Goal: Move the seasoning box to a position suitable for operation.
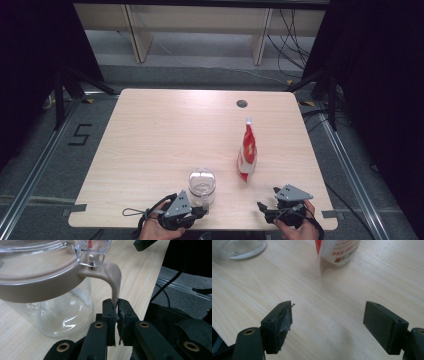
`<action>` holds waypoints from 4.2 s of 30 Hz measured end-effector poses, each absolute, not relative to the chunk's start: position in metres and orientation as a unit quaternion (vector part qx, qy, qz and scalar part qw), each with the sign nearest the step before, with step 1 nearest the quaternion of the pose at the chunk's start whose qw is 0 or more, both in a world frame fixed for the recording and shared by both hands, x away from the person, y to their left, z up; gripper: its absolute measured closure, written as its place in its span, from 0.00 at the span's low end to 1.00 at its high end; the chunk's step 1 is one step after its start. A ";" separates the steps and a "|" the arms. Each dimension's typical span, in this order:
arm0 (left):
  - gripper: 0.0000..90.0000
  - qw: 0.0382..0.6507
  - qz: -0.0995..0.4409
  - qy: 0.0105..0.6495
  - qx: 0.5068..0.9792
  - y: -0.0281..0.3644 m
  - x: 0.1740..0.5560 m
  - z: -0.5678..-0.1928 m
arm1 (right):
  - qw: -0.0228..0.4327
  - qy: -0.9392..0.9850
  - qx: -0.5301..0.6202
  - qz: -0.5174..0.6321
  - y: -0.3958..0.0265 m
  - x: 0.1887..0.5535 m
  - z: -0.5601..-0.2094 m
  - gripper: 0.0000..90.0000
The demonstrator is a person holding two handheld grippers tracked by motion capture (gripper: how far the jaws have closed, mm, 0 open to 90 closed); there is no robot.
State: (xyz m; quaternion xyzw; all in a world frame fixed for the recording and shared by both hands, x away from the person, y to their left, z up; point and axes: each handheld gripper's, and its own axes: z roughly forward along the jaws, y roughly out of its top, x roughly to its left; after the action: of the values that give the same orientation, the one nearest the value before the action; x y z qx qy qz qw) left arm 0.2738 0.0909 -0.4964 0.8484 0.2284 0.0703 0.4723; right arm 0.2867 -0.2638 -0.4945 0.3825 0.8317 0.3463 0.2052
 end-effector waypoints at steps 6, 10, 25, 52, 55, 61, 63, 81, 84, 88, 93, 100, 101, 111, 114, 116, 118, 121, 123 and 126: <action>0.92 0.464 0.057 0.211 0.858 0.117 0.278 -0.493 | 0.203 0.828 0.389 0.349 -0.263 0.286 -0.495 0.27; 0.97 0.464 0.052 0.214 0.858 0.132 0.277 -0.492 | 0.201 0.828 0.392 0.348 -0.263 0.286 -0.495 0.27; 0.99 0.485 0.070 0.242 0.837 0.144 0.270 -0.485 | 0.207 0.831 0.381 0.348 -0.263 0.288 -0.496 0.27; 0.59 0.454 0.171 0.316 0.815 0.093 0.252 -0.496 | 0.198 0.828 0.391 0.349 -0.260 0.287 -0.498 0.27; 0.64 0.451 0.179 0.313 0.817 0.092 0.253 -0.499 | 0.197 0.829 0.390 0.349 -0.260 0.287 -0.497 0.27; 0.78 0.452 0.189 0.321 0.810 0.101 0.257 -0.500 | 0.202 0.832 0.381 0.348 -0.261 0.288 -0.497 0.27; 0.79 0.444 0.209 0.310 0.814 0.113 0.264 -0.498 | 0.199 0.831 0.385 0.349 -0.261 0.287 -0.497 0.27; 0.83 0.445 0.225 0.356 0.791 0.159 0.296 -0.500 | 0.191 0.826 0.398 0.349 -0.260 0.286 -0.497 0.27; 0.83 0.448 0.230 0.345 0.792 0.164 0.302 -0.501 | 0.202 0.833 0.381 0.348 -0.262 0.288 -0.497 0.27; 0.84 0.452 0.224 0.320 0.802 0.168 0.310 -0.502 | 0.195 0.828 0.392 0.351 -0.260 0.287 -0.498 0.27; 0.84 0.469 0.200 0.297 0.807 0.163 0.313 -0.504 | 0.192 0.831 0.389 0.349 -0.261 0.288 -0.497 0.27; 0.84 0.479 0.169 0.261 0.821 0.150 0.311 -0.503 | 0.195 0.833 0.383 0.347 -0.261 0.288 -0.497 0.27; 0.84 0.482 0.163 0.258 0.821 0.149 0.311 -0.504 | 0.192 0.833 0.384 0.348 -0.261 0.288 -0.498 0.27; 0.83 0.488 0.149 0.250 0.823 0.145 0.312 -0.505 | 0.189 0.833 0.383 0.351 -0.260 0.287 -0.497 0.27; 0.79 0.500 0.121 0.266 0.815 0.144 0.313 -0.505 | 0.191 0.838 0.372 0.350 -0.260 0.289 -0.498 0.27; 0.66 0.495 0.119 0.267 0.818 0.143 0.311 -0.504 | 0.193 0.838 0.372 0.351 -0.260 0.289 -0.498 0.27; 0.53 0.492 0.116 0.276 0.817 0.142 0.308 -0.502 | 0.188 0.836 0.379 0.351 -0.260 0.288 -0.497 0.27; 0.40 0.493 0.115 0.286 0.814 0.141 0.305 -0.500 | 0.190 0.838 0.373 0.350 -0.262 0.290 -0.498 0.27; 0.34 0.484 0.111 0.297 0.816 0.141 0.303 -0.498 | 0.190 0.837 0.374 0.351 -0.261 0.290 -0.497 0.26; 0.32 0.499 0.105 0.304 0.805 0.141 0.299 -0.494 | 0.183 0.838 0.375 0.352 -0.260 0.291 -0.497 0.26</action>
State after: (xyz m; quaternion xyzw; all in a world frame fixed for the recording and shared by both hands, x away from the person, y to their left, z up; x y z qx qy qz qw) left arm 0.2993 0.1413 -0.4938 0.8045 0.3042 0.1047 0.4992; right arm 0.2906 -0.2600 -0.4974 0.3749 0.8378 0.3524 0.1828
